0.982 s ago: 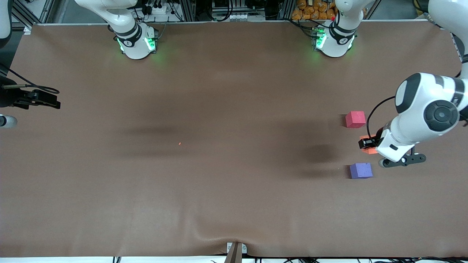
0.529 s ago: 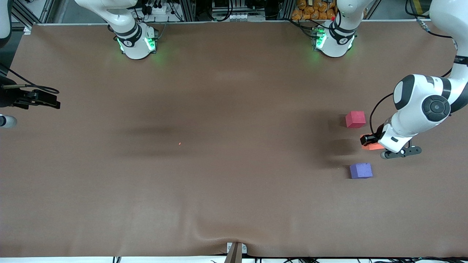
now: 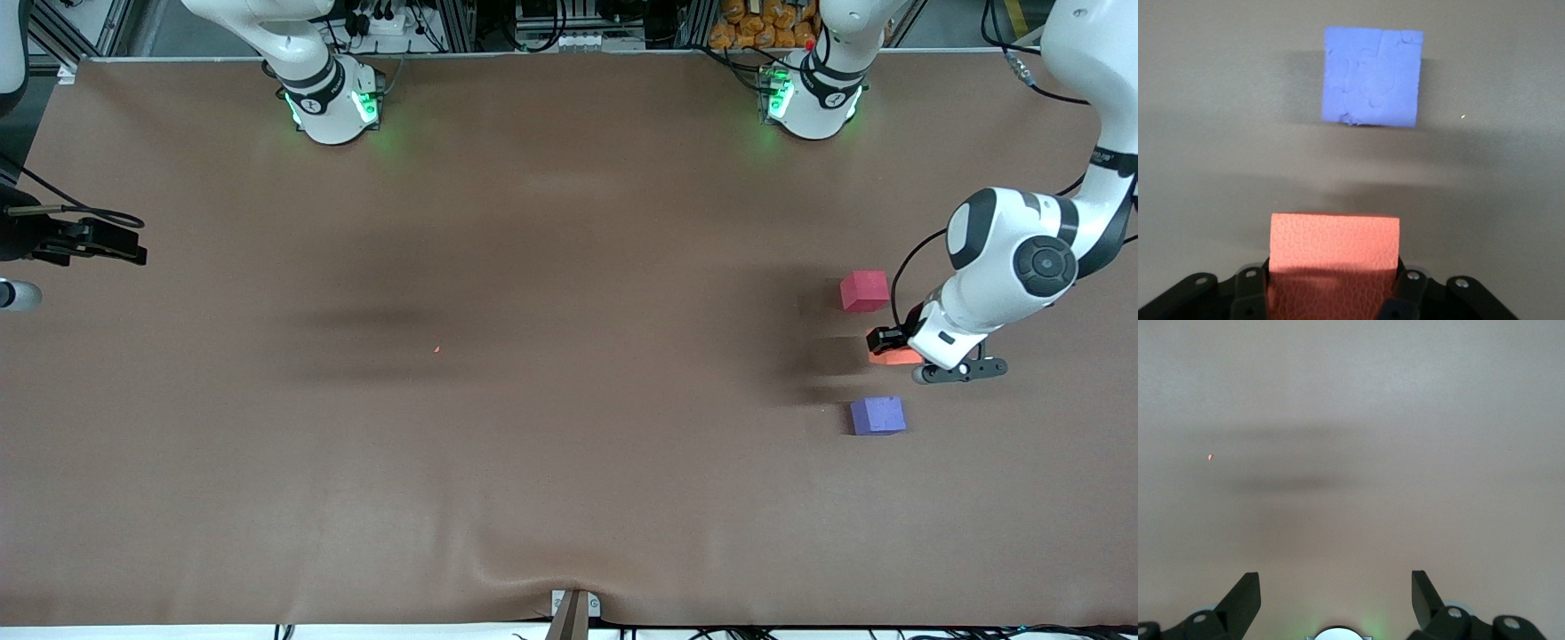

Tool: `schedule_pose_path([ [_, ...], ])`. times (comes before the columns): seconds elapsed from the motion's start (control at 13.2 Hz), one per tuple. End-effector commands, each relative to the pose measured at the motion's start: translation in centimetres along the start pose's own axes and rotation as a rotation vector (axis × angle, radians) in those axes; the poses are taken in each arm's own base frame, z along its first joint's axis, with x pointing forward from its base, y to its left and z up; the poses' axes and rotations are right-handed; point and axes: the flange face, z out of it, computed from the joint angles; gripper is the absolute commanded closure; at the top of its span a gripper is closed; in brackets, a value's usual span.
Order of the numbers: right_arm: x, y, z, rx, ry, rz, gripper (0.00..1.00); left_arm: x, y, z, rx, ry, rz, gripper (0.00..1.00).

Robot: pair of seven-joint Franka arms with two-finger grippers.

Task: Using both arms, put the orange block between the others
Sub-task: 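Lower the orange cube between the pink and blue cubes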

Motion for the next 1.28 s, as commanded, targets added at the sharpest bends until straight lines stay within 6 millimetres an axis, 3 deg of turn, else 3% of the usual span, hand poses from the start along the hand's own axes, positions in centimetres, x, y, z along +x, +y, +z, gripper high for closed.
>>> schedule_pose_path([
  [0.0,-0.8,0.0,-0.4,0.005,0.002,-0.004,0.0,0.3,-0.5,2.2,-0.016,0.027,0.027,1.0],
  [0.38,-0.8,0.0,-0.4,0.005,0.002,-0.004,0.0,1.2,-2.0,4.8,-0.029,0.055,0.035,1.0],
  [0.6,-0.8,0.0,-0.4,0.005,0.002,-0.004,0.0,1.9,-2.2,5.1,-0.021,0.065,0.033,1.0],
  [0.98,-0.8,0.0,-0.4,0.005,0.001,-0.004,0.0,2.3,1.0,5.4,-0.028,0.068,-0.005,1.0],
  [1.21,-0.8,0.0,-0.4,0.005,0.002,-0.004,0.0,2.2,1.1,5.6,-0.02,0.07,-0.002,1.0],
])
